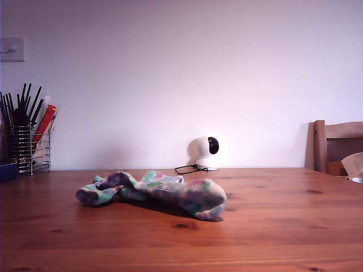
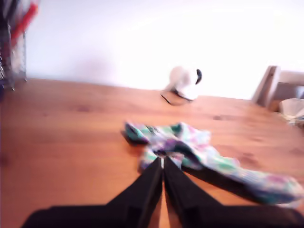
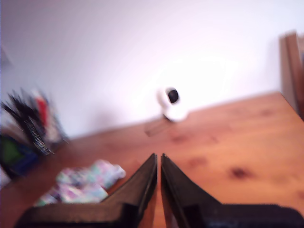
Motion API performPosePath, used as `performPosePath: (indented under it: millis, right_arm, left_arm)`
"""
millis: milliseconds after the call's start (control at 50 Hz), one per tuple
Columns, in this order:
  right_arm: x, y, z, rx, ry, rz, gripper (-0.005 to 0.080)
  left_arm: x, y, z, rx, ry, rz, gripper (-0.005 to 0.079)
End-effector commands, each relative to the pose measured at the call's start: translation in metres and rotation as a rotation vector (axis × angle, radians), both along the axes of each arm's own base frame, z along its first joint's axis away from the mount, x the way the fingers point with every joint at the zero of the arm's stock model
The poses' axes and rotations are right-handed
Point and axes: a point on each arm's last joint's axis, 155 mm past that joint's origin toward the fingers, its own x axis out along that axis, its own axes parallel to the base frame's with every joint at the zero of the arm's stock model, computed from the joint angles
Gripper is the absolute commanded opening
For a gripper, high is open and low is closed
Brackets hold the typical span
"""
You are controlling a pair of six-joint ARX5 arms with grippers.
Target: Fold the socks in front of you. After folding them, place them to the right side.
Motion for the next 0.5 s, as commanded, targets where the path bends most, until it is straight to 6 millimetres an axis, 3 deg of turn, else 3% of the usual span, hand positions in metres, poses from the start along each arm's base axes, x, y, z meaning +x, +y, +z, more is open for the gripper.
performPosePath:
  millis: [0,180,280,480]
  right_arm:
    - [-0.006,0.001,0.008,0.002,0.008,0.006,-0.0011]
    - [-0.016,0.007,0.003,-0.003,0.129,0.036,-0.0011]
    - [-0.021,0.020,-0.007,0.003,0.219,0.110,-0.0011]
    - [-0.019,0.037,-0.019,-0.012,0.365,0.222,-0.0011]
  left_arm:
    - [-0.004,-0.001,0.015,-0.026,-0.009,-0.007,-0.0019]
    - [-0.017,-0.012,0.025,-0.038,0.077,-0.066,-0.0019]
    - [-0.022,-0.020,0.025,-0.042,0.154,-0.113,-0.0019]
    - [-0.016,-0.035,0.022,0.001,0.270,-0.220,-0.0019]
